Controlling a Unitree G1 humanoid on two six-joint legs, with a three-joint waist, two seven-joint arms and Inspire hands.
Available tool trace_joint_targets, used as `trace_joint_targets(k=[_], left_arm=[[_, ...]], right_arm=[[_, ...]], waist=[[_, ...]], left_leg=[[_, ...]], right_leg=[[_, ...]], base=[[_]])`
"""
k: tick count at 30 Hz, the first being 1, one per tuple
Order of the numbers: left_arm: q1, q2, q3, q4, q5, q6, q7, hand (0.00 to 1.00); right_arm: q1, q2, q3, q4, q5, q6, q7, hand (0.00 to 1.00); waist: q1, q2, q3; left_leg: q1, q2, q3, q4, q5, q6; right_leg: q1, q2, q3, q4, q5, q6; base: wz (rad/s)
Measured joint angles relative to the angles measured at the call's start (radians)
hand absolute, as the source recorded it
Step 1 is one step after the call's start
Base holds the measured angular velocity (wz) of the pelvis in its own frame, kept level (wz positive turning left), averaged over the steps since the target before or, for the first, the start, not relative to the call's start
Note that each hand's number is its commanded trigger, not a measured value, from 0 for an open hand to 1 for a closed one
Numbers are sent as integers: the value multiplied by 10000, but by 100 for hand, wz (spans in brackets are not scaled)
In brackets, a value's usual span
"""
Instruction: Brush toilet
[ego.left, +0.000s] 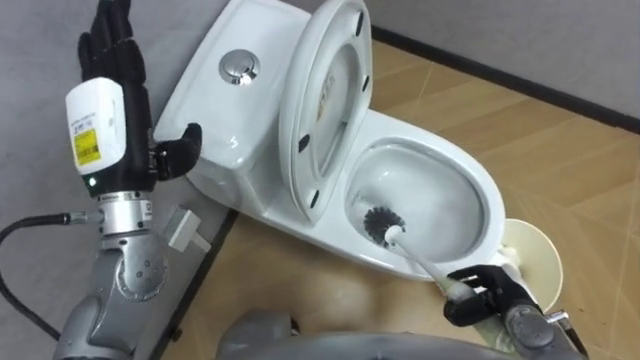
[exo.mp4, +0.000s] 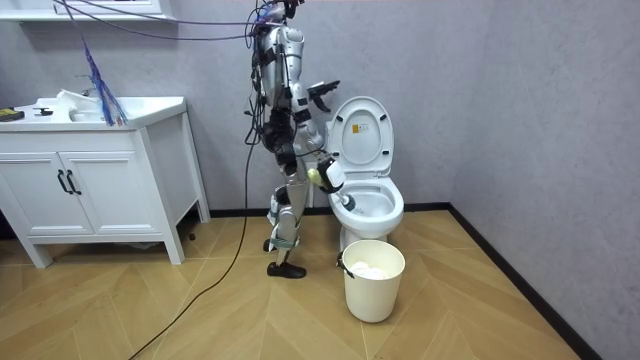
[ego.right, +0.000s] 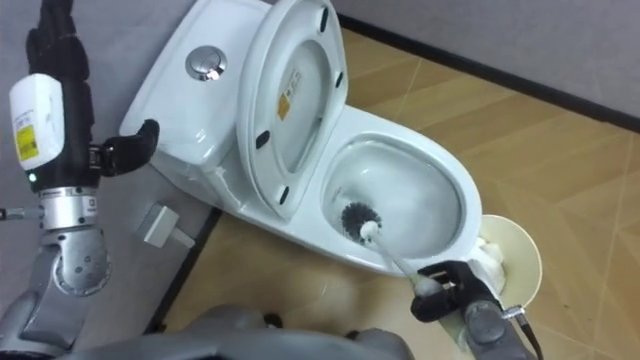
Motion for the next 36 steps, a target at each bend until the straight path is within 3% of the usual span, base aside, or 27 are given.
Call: trace_joint_targets(k=[4, 7, 10, 14, 18, 19, 24, 30, 36], left_arm=[[75, 105, -439, 834, 63, 20, -402, 0], [41, 441, -1008, 1488, 68, 76, -756, 0], [-332, 454, -1508, 2308, -59, 190, -1116, 0], [-1062, 385, -1925, 3408, -367, 195, -1269, 0], [-1871, 465, -1911, 4042, -375, -230, -1162, 0], [-1991, 481, -1912, 4078, -376, -243, -1162, 0], [-3056, 525, -1949, 4672, -401, -433, -1131, 0], [-4112, 550, -2229, 5294, -386, -675, -383, 0], [-4724, 602, -2329, 5281, -304, -677, 124, 0]], right_arm=[[-120, -84, -299, 15, -460, -1, 225, 100], [-362, -358, -303, 9, -799, 67, 341, 100], [-670, -496, -273, 106, -922, 81, 352, 100], [-1443, -552, -183, 472, -1143, 65, 222, 100], [-1978, -708, -125, 568, -1748, 69, -24, 100], [-2072, -749, -45, 564, -1799, 66, -49, 100], [-2975, -986, 541, 593, -2356, 297, -427, 100], [-3808, -1306, 1283, 445, -3192, 523, -1022, 100], [-4727, -1489, 2096, 33, -3829, 735, -1412, 100]], waist=[[-227, 3, -1], [-264, 73, -6], [-362, 119, 8], [-510, 117, 75], [-452, 51, 260], [-450, 39, 269], [-128, -33, 377], [427, -85, 427], [941, -124, 457]], left_leg=[[-27, -4, 35, 5, 2, 4], [-242, 7, 75, 97, 3, 6], [-452, -15, 98, 114, 65, 40], [-947, -93, 187, 227, 187, 89], [-1683, -185, 225, 666, 222, 150], [-1831, -194, 226, 766, 222, 151], [-2902, -177, 245, 1398, 231, 170], [-4110, -143, 217, 1936, 323, 102], [-5144, -153, 139, 2340, 370, 21]], right_leg=[[-105, -7, 37, 121, 0, 0], [-369, -24, 95, 258, 0, -4], [-630, -110, 101, 415, -1, -7], [-1296, -248, 210, 870, -29, -49], [-2120, -492, 239, 1579, -112, -116], [-2266, -515, 244, 1667, -122, -128], [-3272, -629, 238, 2234, -154, -283], [-4483, -704, 233, 2779, -126, -511], [-5506, -824, 221, 3299, -228, -716]], base=[[-6], [-5], [2], [-3], [0], [0], [-2], [-2], [6]])
